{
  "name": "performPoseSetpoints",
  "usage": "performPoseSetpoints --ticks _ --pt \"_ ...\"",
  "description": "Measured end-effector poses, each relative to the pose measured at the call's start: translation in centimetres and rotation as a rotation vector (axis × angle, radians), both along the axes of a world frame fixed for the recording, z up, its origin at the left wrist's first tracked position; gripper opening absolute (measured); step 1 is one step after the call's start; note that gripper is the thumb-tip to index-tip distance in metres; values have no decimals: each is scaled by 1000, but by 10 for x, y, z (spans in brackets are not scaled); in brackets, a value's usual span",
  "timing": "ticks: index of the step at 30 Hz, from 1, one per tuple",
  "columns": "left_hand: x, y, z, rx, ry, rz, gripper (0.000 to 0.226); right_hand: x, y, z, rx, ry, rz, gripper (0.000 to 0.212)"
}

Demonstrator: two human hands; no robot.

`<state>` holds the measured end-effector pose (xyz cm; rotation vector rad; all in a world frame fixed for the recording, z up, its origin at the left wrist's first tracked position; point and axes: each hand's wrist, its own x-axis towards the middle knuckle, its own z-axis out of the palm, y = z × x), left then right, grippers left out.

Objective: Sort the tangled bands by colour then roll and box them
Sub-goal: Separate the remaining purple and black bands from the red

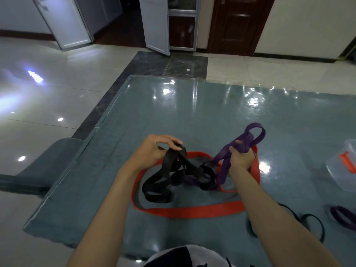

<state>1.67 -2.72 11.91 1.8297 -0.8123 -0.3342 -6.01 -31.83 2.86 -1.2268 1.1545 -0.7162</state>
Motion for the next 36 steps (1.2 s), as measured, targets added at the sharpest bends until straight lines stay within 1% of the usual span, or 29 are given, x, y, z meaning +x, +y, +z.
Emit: performPoseSetpoints --ticks 2,4,6,9,12,14,15,17,19,20,21,22,24,25,26,27,28,30,31,33,36 --pt "3 10 9 -42 29 48 35 -5 -3 -3 3 3 -26 30" --pt "9 20 13 -10 27 100 41 -10 -5 -5 -6 17 -28 32" --pt "18 26 9 99 -29 161 39 -15 -7 -6 -48 31 38 33" --pt "25 23 -1 352 -212 227 38 -20 -9 -3 -136 34 246 39" --pt "19 7 -17 539 -276 232 38 -20 -9 6 -181 46 443 67" --pt "10 -7 -29 596 -293 238 36 -19 -10 15 -169 52 548 89" --pt "6 -12 -34 611 -280 232 36 -20 -10 20 -143 61 589 96" --pt "-2 -20 -44 684 -202 165 40 -25 -8 31 -91 61 636 95" --pt "-9 -29 -47 798 -152 56 52 -31 -6 45 -72 30 634 85" --pt "-14 -34 -46 778 -139 17 57 -35 -5 53 -52 6 624 79" --pt "-21 -41 -43 686 -95 -8 63 -38 -4 60 -14 -25 616 74" --pt "-30 -49 -40 567 -7 -21 74 -40 -4 67 47 -67 611 69" --pt "-49 -68 -34 378 219 -66 112 -45 0 84 197 -175 604 65" --pt "-58 -79 -32 327 285 -87 128 -47 1 94 249 -217 606 65" --pt "-65 -90 -31 282 316 -112 136 -48 3 103 287 -252 618 64" --pt "-71 -101 -31 219 330 -138 139 -49 5 111 325 -285 629 63" --pt "-76 -110 -33 138 328 -152 136 -50 7 119 358 -314 636 62" --pt "-81 -126 -34 6 334 -102 132 -51 10 132 408 -355 634 58" --pt "-82 -130 -33 -40 355 -59 134 -52 11 137 427 -370 625 54" --pt "-84 -135 -30 -95 355 9 145 -54 10 145 455 -395 609 47" --pt "-87 -140 -26 -81 247 42 156 -60 5 149 522 -423 574 39"
